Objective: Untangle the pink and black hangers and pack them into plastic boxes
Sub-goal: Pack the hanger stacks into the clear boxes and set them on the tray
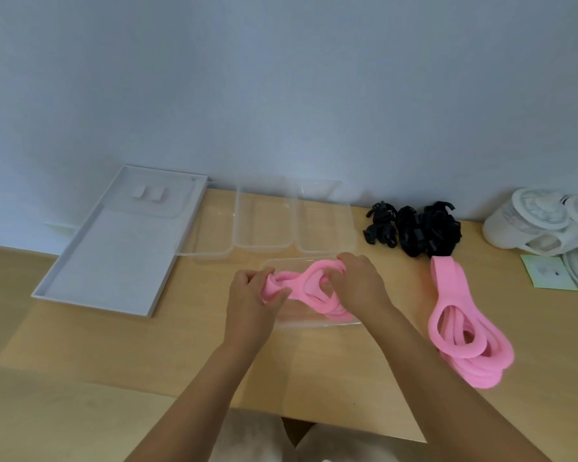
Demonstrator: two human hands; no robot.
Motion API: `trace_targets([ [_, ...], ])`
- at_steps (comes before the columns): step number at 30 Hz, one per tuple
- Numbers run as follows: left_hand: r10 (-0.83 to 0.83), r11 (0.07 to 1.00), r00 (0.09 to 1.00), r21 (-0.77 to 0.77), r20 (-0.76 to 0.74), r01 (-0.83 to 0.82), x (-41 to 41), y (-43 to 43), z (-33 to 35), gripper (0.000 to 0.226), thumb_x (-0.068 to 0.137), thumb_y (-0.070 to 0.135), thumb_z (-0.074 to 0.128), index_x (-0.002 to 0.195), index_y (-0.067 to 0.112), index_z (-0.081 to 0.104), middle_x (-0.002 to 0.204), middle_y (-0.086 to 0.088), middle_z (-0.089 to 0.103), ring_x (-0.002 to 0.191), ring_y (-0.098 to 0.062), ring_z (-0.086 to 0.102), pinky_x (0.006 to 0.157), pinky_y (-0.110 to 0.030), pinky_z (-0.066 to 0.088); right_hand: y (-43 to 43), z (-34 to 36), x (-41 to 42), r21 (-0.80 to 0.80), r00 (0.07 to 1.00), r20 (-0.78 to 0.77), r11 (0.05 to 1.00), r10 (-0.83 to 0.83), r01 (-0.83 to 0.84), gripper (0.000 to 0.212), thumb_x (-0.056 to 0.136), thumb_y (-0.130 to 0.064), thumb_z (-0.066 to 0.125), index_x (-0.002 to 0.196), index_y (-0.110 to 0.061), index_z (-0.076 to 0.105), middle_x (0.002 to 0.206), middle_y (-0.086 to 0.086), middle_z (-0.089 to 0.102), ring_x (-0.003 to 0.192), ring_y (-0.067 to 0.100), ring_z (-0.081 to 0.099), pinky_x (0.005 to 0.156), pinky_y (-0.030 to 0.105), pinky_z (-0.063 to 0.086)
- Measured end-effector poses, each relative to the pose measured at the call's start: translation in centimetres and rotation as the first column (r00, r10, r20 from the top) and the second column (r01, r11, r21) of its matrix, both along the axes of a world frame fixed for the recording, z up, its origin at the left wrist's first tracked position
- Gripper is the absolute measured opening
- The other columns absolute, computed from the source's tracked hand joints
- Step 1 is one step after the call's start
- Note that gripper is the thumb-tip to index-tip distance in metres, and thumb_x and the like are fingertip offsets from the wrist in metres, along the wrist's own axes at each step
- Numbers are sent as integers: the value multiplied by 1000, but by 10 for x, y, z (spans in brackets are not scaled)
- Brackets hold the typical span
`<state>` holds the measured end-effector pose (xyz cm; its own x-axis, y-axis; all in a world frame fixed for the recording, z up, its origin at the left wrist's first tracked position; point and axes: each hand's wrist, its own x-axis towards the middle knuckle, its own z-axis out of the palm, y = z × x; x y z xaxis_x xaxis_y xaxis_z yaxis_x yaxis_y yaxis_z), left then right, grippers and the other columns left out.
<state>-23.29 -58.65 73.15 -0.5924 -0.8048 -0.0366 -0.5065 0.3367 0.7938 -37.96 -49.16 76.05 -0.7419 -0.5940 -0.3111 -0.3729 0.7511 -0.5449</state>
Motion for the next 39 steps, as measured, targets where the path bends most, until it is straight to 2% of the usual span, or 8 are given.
trace_targets([
  [4,-99,914,988,-382,120,138,1,9,-14,46,71,37,54,109,13,61,83,-9,58,74,-28,54,63,-34,43,-6,-5,7,-47,995,15,994,-96,97,36,95,-21,46,127,-6,37,119,14,49,100,32,55,76,35,44],
  [8,-127,829,963,-507,239,235,2,10,-18,48,74,38,48,112,10,57,83,-11,60,83,-22,43,81,-43,44,-9,-10,10,-44,994,-63,995,-94,91,34,95,-20,46,122,-1,36,117,16,49,101,34,53,78,41,45],
  [13,-221,750,849,-473,480,463,11,13,-13,56,78,36,38,114,4,66,90,-6,60,93,-20,42,83,-65,43,-7,-14,10,18,989,-146,1000,-22,25,34,97,-24,43,121,0,37,116,17,50,99,33,54,75,35,42],
  [22,-490,742,775,-274,399,611,21,-21,-2,39,79,22,43,103,17,73,85,-6,64,78,-29,64,70,-51,48,-2,-6,-14,-124,979,198,990,-45,70,14,98,-23,44,99,-9,42,92,2,52,69,8,49,53,19,34],
  [26,-474,716,755,-301,453,629,10,-16,5,25,71,16,66,91,30,74,72,3,48,71,-24,60,85,-67,41,-1,-12,-9,-125,979,204,991,-17,43,12,98,-21,43,99,-10,42,89,1,52,71,10,49,53,19,35],
  [30,-464,758,707,-174,533,628,-4,-10,11,24,87,26,58,105,38,68,81,11,30,94,-11,46,115,-45,3,5,-14,-11,-151,965,259,989,35,4,15,99,-25,42,98,-11,47,92,-1,55,77,11,52,59,19,40],
  [35,-539,722,719,-198,440,663,2,-20,-1,18,69,33,66,81,22,72,70,10,38,64,-14,42,86,-47,48,13,-10,-18,-259,831,555,958,44,123,18,97,-28,47,88,-15,54,89,0,60,82,15,56,74,27,45],
  [39,-484,662,738,-356,470,660,-3,-16,-8,16,66,32,63,67,17,70,62,1,50,55,-19,47,68,-25,39,5,-20,-11,-205,956,293,977,0,63,13,97,-25,46,95,-13,49,88,-3,55,75,9,51,61,20,37],
])
